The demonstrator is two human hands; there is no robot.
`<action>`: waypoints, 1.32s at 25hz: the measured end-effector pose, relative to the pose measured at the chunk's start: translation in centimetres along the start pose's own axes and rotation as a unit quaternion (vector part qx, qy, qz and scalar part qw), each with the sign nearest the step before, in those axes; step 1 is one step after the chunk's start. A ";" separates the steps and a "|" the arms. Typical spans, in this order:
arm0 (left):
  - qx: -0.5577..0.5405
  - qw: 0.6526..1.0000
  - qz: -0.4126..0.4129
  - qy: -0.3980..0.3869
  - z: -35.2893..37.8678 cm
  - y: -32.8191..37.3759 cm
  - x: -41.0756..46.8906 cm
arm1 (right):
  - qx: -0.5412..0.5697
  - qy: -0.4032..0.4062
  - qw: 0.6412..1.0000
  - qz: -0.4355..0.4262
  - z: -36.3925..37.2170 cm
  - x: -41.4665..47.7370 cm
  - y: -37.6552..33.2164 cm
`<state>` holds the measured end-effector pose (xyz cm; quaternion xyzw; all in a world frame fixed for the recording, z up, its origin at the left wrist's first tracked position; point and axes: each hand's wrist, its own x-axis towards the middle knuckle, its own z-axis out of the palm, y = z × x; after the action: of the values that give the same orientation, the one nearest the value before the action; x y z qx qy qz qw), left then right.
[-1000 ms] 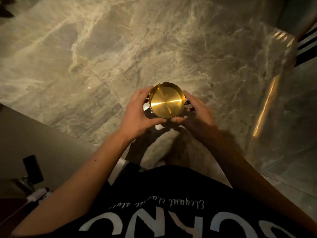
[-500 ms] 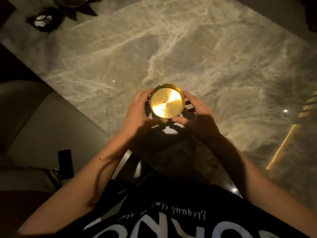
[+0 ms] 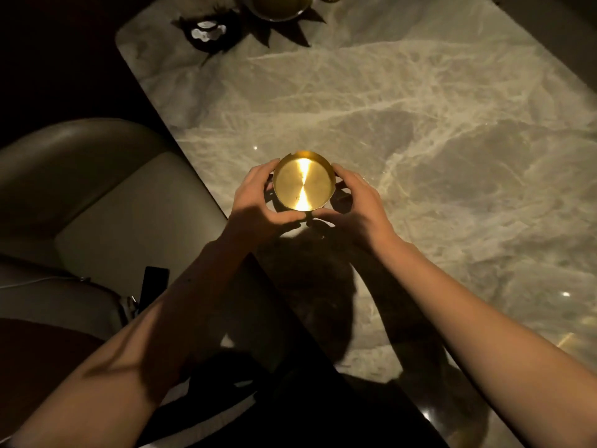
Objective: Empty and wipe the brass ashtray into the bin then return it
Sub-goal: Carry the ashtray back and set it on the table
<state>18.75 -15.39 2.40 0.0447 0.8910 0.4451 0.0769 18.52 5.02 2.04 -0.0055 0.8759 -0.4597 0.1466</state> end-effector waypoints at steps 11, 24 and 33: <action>-0.134 0.978 -0.097 0.124 -2.8 -8.1 6.1 | 0.020 -0.053 0.996 -0.071 5.0 11.6 -2.6; -0.087 0.986 -0.094 0.106 -1.7 -10.1 6.9 | 0.054 0.013 0.995 -0.079 7.6 12.8 -0.2; 0.013 0.986 -0.114 0.121 -0.9 -10.7 6.8 | 0.012 0.032 0.991 -0.128 8.2 13.1 0.5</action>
<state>11.77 -21.56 -6.28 -0.1104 0.8986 0.4243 0.0184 8.15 -3.16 -6.10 -0.1011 0.8667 -0.4849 0.0586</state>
